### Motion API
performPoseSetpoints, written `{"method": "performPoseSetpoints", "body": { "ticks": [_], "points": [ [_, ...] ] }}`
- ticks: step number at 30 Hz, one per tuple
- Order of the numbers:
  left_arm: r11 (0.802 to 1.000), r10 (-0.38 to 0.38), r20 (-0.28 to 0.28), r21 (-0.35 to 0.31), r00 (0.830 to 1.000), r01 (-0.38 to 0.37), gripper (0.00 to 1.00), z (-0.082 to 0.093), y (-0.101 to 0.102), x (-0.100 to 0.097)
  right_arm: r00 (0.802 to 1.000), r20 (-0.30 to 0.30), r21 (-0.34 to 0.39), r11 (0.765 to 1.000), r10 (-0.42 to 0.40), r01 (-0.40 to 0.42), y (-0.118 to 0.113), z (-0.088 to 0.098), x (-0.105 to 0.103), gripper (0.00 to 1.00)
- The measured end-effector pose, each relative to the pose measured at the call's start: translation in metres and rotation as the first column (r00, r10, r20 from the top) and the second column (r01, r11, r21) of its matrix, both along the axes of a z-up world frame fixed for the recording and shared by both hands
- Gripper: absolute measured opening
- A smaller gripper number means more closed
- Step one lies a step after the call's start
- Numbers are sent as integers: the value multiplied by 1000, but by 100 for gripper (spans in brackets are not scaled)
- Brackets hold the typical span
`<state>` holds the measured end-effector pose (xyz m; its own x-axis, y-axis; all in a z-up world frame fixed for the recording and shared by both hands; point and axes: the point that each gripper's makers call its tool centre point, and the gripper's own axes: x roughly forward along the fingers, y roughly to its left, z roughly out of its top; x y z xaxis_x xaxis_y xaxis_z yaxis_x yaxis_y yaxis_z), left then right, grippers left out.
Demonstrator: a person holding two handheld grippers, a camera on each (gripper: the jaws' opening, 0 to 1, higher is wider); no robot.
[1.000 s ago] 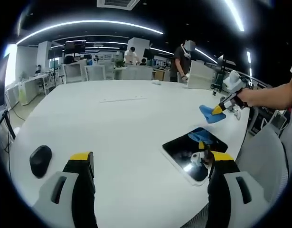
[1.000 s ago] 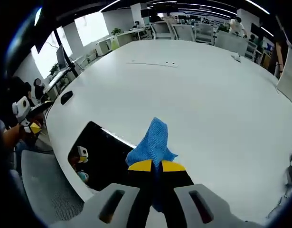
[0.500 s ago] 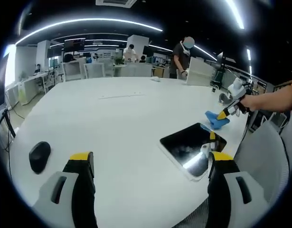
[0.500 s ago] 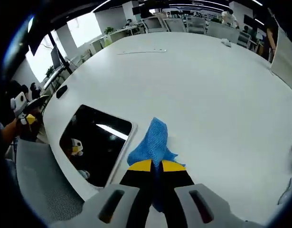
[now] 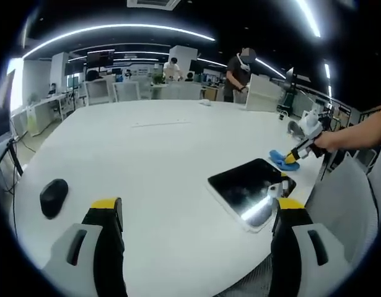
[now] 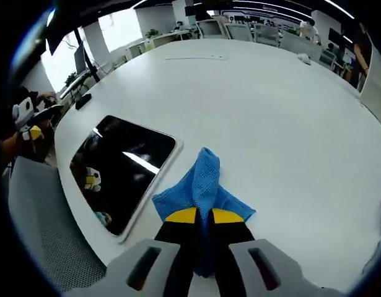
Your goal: Wipe the mirror surface with the cleaning cloth until all visible marks leave the cleaned area.
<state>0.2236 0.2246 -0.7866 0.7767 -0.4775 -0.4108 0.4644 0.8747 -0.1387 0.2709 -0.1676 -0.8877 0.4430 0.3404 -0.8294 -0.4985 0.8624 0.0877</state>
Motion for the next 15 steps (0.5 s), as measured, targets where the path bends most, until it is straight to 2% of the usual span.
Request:
{"method": "performPoseSetpoints", "body": {
  "ticks": [2, 4, 6, 7, 8, 9, 11, 12, 14, 15],
  "points": [
    [1000, -1, -3, -4, 1000, 1, 99, 0, 1, 0, 1000, -1, 13, 1000, 9, -9, 4, 2, -1, 8],
    [1000, -3, -5, -4, 1000, 3, 99, 2, 3, 1, 1000, 6, 21, 1000, 7, -7, 6, 5, -1, 22],
    [1000, 1, -1, -8, 1000, -1, 99, 6, 7, 4, 999, 47, 43, 999, 18, -20, 9, 16, 1, 33],
    [1000, 7, 3, -13, 1000, -7, 99, 8, 9, 6, 995, 93, 75, 997, 27, -35, 11, 29, 3, 35],
    [1000, 15, 11, -17, 1000, -15, 99, 11, 12, 8, 993, 113, 88, 996, 18, -28, 9, 36, 5, 39],
    [1000, 20, 14, -16, 1000, -19, 99, 13, 13, 10, 988, 151, 104, 994, 14, -30, 4, 46, 9, 46],
    [1000, 23, 19, -14, 1000, -23, 99, 15, 16, 12, 982, 191, 117, 993, 0, -23, -4, 60, 13, 59],
    [1000, 21, 22, -13, 1000, -21, 99, 16, 17, 13, 974, 226, 153, 988, -3, -32, -8, 73, 14, 68],
    [1000, 11, 30, -11, 999, -11, 99, 19, 17, 13, 971, 238, 171, 985, -22, -19, -21, 83, 12, 78],
    [1000, 11, 38, -10, 999, -11, 99, 21, 18, 14, 962, 271, 196, 980, -11, -44, -27, 93, 12, 81]
  ]
}}
